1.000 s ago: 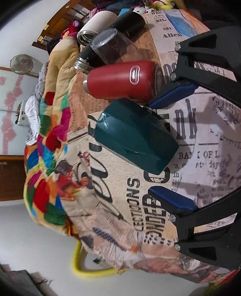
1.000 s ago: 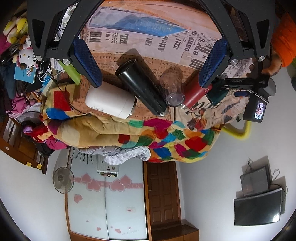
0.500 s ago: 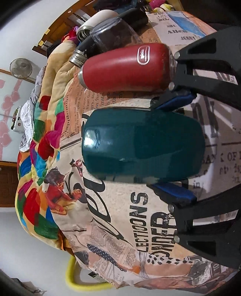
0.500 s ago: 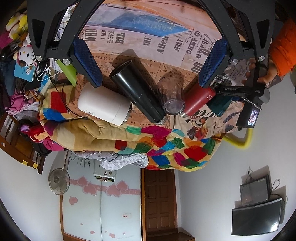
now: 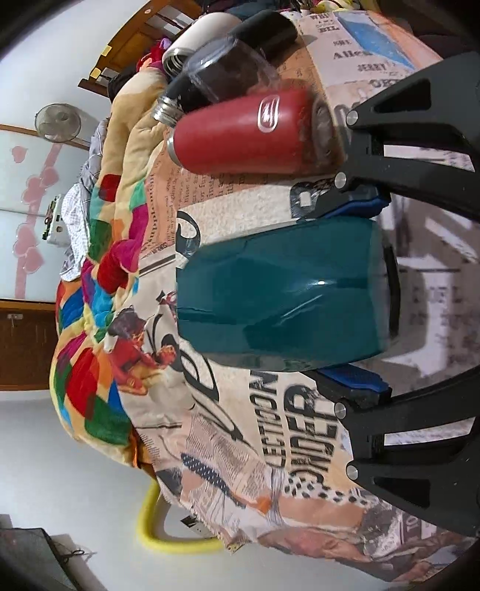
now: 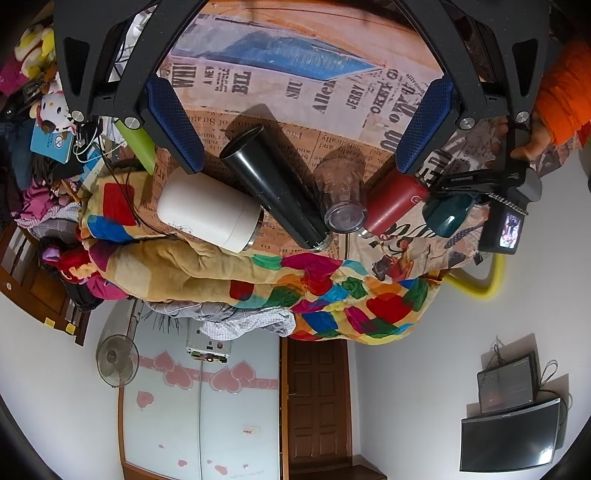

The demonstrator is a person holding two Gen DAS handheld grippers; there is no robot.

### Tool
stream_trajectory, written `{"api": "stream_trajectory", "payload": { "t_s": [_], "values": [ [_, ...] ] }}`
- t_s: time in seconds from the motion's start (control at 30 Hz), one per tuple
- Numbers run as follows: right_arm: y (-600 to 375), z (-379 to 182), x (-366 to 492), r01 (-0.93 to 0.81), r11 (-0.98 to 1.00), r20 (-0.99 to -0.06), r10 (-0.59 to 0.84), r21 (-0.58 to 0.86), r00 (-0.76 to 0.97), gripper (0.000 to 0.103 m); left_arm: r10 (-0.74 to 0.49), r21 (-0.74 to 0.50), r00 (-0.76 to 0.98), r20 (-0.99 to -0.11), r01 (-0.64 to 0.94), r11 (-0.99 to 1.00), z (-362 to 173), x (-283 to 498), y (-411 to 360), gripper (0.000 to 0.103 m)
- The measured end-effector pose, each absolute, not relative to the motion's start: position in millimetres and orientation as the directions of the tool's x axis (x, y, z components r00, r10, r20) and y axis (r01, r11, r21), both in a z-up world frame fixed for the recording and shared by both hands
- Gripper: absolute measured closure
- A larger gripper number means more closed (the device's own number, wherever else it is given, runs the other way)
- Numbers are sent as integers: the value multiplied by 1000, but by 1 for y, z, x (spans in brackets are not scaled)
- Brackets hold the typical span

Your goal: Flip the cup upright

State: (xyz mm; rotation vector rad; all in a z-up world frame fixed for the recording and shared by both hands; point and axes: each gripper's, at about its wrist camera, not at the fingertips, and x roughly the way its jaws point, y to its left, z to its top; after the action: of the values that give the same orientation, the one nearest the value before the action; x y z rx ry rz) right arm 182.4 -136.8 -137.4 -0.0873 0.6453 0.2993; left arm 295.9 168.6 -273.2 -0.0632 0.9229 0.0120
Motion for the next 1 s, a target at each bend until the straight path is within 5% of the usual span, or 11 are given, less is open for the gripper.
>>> {"api": "stream_trajectory", "payload": {
  "t_s": [0.2,0.23,0.27,0.37,0.4,0.53,0.63,0.77,1.0],
  "values": [
    [-135,-133,175,-308,951,-595,256,15,762,0,-24,-39,643,-766,-8,999,-242,269,161,57],
    [-135,-132,173,-309,951,-594,257,15,762,0,-41,-49,663,-747,6,999,-232,264,160,93],
    [-135,-131,172,-310,950,-592,259,16,763,0,-55,-61,665,-745,15,998,-225,262,159,102],
    [-134,-128,166,-317,948,-588,269,22,763,0,-99,-91,667,-739,47,995,-211,258,156,102],
    [-135,-128,165,-318,948,-587,270,22,763,0,-91,-77,671,-736,50,996,-210,256,155,100],
    [-137,-128,162,-321,947,-588,271,20,762,0,-63,-60,655,-753,27,998,-220,258,156,60],
    [-139,-131,164,-319,948,-594,262,9,760,0,-40,-57,655,-754,-4,998,-224,266,161,50],
    [-143,-134,172,-307,952,-600,251,9,760,0,-41,-87,674,-738,-34,996,-218,296,170,12],
    [-143,-147,186,-290,957,-625,230,6,746,0,-119,-178,614,-781,-36,983,-224,388,175,11]
  ]
}}
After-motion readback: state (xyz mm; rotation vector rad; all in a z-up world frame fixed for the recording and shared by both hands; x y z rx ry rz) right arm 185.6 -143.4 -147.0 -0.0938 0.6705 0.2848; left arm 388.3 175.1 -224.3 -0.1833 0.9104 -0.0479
